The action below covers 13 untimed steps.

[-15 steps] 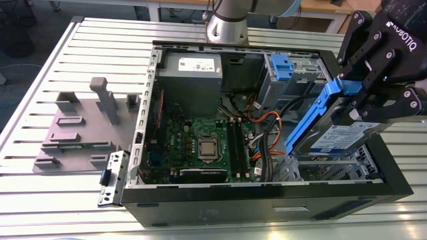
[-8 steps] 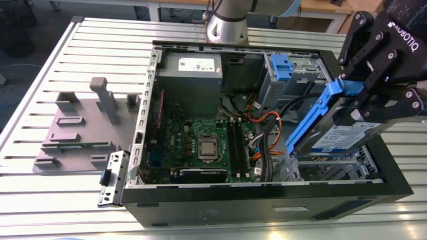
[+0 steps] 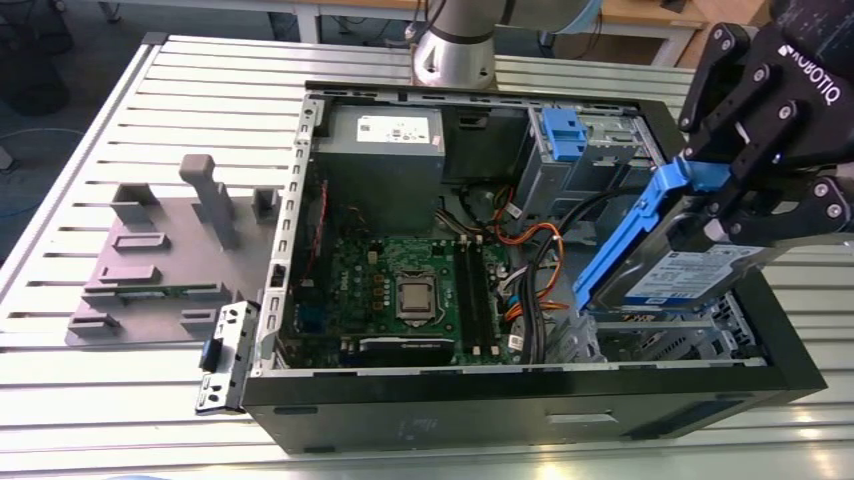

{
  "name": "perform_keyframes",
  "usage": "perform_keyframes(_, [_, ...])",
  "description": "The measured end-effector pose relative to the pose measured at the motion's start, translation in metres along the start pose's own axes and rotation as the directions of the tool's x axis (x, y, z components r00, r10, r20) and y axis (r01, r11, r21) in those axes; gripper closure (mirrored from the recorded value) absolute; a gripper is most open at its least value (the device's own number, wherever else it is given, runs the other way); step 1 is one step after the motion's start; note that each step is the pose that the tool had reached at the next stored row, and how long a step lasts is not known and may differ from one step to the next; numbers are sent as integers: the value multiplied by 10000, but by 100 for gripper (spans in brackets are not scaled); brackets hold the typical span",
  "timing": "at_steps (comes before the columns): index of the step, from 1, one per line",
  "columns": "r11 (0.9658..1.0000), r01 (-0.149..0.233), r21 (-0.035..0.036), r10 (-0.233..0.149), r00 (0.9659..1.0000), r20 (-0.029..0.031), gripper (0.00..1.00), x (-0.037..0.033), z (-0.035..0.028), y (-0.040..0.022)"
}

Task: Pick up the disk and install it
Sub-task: 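Pick up the disk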

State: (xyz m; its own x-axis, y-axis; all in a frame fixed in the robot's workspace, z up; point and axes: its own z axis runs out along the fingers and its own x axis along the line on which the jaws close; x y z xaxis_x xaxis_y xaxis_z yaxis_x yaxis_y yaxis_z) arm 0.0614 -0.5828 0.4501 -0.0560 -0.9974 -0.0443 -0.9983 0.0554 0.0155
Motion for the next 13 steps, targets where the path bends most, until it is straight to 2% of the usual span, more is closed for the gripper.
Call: perform_keyframes(13, [10000,0,0,0,10000,0,64,-1,10,-31])
